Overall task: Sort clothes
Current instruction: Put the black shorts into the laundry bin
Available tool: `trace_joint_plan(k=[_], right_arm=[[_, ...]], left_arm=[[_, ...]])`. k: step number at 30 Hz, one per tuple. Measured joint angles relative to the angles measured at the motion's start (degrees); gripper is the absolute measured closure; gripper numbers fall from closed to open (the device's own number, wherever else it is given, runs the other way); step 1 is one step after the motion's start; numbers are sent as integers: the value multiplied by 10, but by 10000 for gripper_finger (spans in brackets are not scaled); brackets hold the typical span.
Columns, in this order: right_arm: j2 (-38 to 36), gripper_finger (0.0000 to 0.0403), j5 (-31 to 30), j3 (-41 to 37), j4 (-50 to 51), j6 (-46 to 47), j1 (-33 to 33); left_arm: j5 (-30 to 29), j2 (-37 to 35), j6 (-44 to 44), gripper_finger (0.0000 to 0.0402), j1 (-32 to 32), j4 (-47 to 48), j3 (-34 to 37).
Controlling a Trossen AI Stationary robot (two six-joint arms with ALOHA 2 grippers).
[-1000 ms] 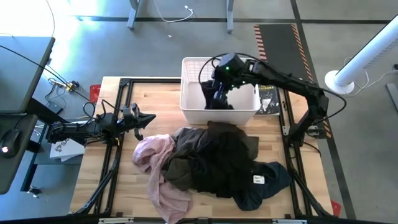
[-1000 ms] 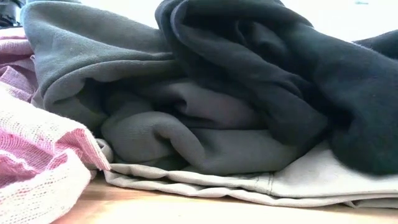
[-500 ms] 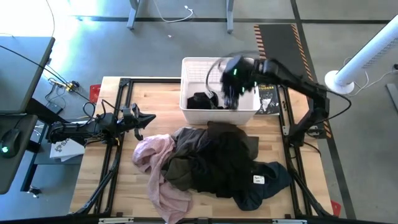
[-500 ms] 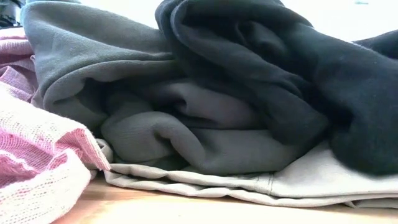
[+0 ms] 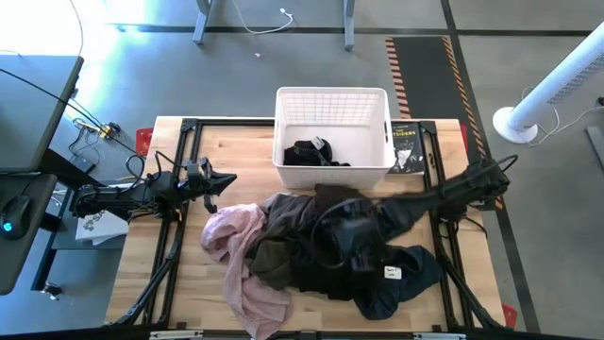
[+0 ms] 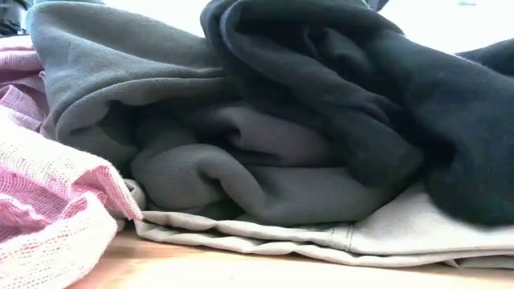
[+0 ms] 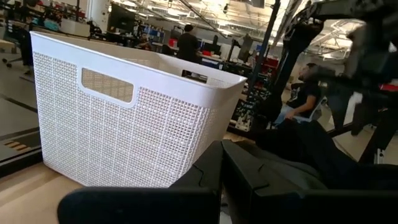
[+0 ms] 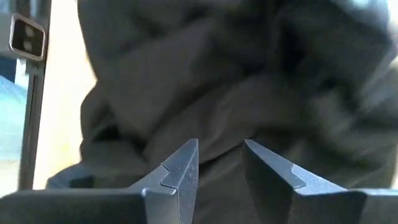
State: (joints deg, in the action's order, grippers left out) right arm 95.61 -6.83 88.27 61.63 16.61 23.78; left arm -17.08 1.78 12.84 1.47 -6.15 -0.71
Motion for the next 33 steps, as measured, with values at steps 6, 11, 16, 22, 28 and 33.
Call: trace_joint_plan(k=[6, 11, 16, 22, 28, 33], right_arm=[[0, 281, -49, -59, 31, 158, 56], [0, 281, -128, -129, -28, 209, 65], [0, 282, -107, -242, -227, 169, 31], [-2, 376, -41, -297, -327, 126, -1], [-25, 394, 40, -218, -289, 64, -3], [-84, 393, -34, -109, -224, 25, 12]], left_arm=[[0, 0, 0, 398, 0, 0, 0], [0, 0, 0, 398, 0, 0, 0], [0, 0, 0, 398, 0, 0, 0], [-1, 0, 0, 398, 0, 2, 0], [-1, 0, 0, 398, 0, 3, 0], [-1, 0, 1, 398, 0, 3, 0]])
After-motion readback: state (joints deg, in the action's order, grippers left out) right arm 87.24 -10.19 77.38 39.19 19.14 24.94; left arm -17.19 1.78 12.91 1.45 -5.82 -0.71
